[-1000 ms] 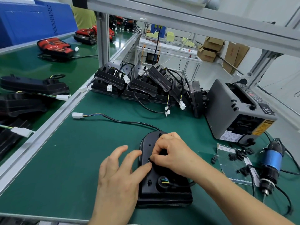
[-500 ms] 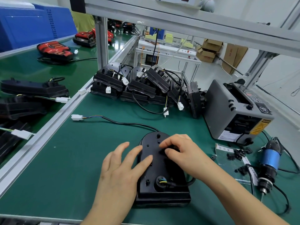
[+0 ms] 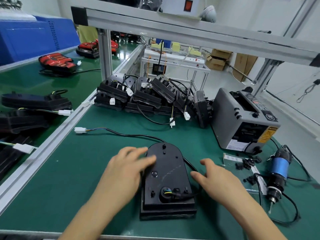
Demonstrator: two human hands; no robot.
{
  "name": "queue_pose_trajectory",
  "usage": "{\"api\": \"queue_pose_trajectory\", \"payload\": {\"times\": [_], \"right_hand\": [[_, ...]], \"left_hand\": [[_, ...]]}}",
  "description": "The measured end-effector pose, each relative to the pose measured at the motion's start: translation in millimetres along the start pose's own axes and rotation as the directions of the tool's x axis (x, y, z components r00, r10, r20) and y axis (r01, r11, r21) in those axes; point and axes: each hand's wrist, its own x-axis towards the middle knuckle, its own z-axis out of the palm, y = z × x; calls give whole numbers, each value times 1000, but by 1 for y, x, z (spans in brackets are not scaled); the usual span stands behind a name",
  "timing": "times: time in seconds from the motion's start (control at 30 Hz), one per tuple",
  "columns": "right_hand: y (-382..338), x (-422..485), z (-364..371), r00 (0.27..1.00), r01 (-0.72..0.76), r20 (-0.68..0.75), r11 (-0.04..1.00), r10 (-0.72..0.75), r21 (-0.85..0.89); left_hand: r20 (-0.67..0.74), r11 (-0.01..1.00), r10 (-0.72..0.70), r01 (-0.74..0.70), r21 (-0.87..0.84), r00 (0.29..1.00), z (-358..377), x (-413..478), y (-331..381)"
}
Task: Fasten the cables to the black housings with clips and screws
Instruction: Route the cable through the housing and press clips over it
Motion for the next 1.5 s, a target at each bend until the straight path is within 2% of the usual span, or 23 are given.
{"api": "queue_pose_trajectory", "payload": {"times": [0.07,0.13,0.17,0.3,0.4,0.47,0.53,0.6,0.67,0.73,0.77,0.87,0.9,0.97,1.03,1.07,1.13,1.23,1.3,1.37,1.5], "right_hand": [[0,0,4,1000,-11,13,999,10,42],[0,1,6,1000,-14,11,996,13,84],[0,1,7,1000,-10,15,996,9,89],[-3,2,12,999,20,34,997,-23,74],[-6,3,13,999,37,32,997,-40,66],[-8,2,13,998,43,36,994,-47,98],[-11,1,12,998,33,54,987,-42,155],[-13,-1,10,996,17,85,978,-35,210],[-15,-2,8,994,13,103,967,-40,254],[-16,-4,8,992,25,115,958,-60,285],[-18,-5,7,990,33,121,955,-71,294],[-21,-6,9,987,54,127,950,-97,307],[-23,-7,10,987,62,126,950,-104,305],[-26,-7,13,987,75,117,957,-112,281],[-27,-5,14,989,78,101,951,-112,298],[-28,-3,13,989,76,95,940,-113,332],[-29,2,10,988,78,87,899,-128,431],[-36,8,2,981,100,84,832,-173,545],[-41,15,-1,977,125,78,832,-198,541],[-48,23,-4,972,136,81,812,-219,567],[-67,27,-13,958,130,69,632,-280,764]], "left_hand": [[-4,969,-249,249,5,969,-3,28,-30],[-11,873,-452,445,201,892,-3,54,-63],[14,821,-507,477,314,862,-4,64,-76],[145,722,-551,382,577,822,1,81,-101],[163,679,-539,312,664,827,-6,84,-102],[214,717,-616,427,551,758,-15,80,-97],[405,757,-646,610,233,647,-25,69,-85],[611,649,-541,749,-133,578,-29,49,-64],[677,533,-457,787,-310,577,-26,27,-41],[671,498,-440,784,-371,597,-18,9,-19],[650,534,-439,762,-366,620,-14,1,-11],[510,772,-447,605,-194,735,-11,-17,8],[469,809,-441,565,-161,765,-13,-21,15],[449,819,-417,541,-190,790,-16,-28,30],[483,804,-391,546,-237,784,-16,-31,41],[490,749,-393,580,-320,778,-15,-32,45],[514,519,-429,668,-533,743,-20,-31,52],[482,210,-472,625,-752,738,-18,-32,52],[486,94,-469,589,-802,737,-15,-31,51],[471,28,-480,550,-835,740,-12,-32,48],[415,-118,-591,434,-893,692,-14,-29,42]]}}
